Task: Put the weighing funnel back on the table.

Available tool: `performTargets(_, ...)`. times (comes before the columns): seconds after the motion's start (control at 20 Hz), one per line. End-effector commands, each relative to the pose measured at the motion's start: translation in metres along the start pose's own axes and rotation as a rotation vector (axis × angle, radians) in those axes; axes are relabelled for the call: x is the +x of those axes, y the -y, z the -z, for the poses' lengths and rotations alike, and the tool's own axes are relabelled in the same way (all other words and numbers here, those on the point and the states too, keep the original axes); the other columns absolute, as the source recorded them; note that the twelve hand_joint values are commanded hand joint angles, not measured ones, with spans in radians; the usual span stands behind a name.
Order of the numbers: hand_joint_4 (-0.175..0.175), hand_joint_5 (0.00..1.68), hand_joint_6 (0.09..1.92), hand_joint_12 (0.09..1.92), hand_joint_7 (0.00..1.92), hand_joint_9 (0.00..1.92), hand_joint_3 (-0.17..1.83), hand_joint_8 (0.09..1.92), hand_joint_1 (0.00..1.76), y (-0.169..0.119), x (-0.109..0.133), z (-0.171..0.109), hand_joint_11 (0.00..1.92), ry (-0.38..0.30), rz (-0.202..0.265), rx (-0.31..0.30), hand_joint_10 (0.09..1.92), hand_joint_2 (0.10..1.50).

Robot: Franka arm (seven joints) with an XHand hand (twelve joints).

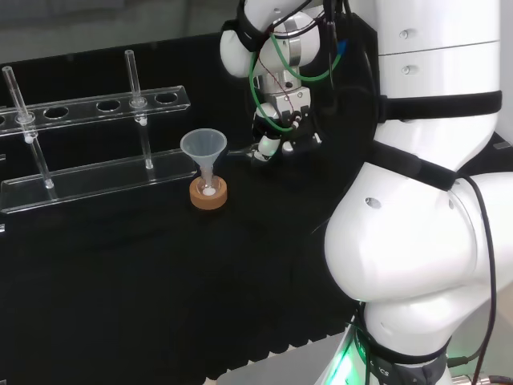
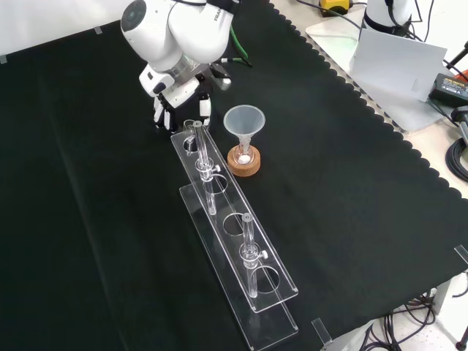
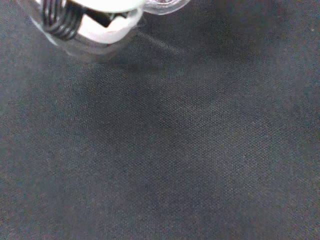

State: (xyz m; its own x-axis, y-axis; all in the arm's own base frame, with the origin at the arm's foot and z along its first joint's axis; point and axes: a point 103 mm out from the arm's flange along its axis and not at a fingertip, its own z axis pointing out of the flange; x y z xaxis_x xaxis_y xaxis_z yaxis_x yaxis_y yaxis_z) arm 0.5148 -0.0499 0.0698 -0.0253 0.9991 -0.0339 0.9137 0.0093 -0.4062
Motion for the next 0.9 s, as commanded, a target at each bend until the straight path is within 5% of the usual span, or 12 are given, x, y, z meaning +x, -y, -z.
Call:
performTargets(0.05, 0.175, 1.15, 0.89, 1.08, 0.54, 0.95, 0.67, 0.65, 1.08, -0.008, 0.003, -0.002, 0.81, 0.005, 0.011, 0.000, 0.35, 0.71)
performTargets(0.5, 0.175, 1.15, 0.89, 1.08, 0.54, 0.95, 0.66, 0.65, 1.08, -0.010, 0.006, -0.001, 0.81, 0.019, 0.006, 0.007, 0.35, 0.71)
performTargets(0.6, 0.175, 1.10, 0.90, 1.08, 0.53, 0.94, 0.46, 0.66, 1.06, -0.010, 0.009, -0.001, 0.80, 0.033, 0.003, 0.015, 0.35, 0.83)
performTargets(0.75, 0.031, 0.82, 0.70, 1.11, 0.44, 0.88, 0.34, 0.69, 0.93, -0.008, 0.014, -0.001, 0.75, 0.051, -0.002, 0.038, 0.37, 0.88)
performTargets(0.9, -0.019, 0.56, 0.59, 1.16, 0.35, 0.76, 0.42, 0.71, 0.89, -0.005, 0.017, 0.001, 0.66, 0.066, 0.000, 0.054, 0.44, 0.83)
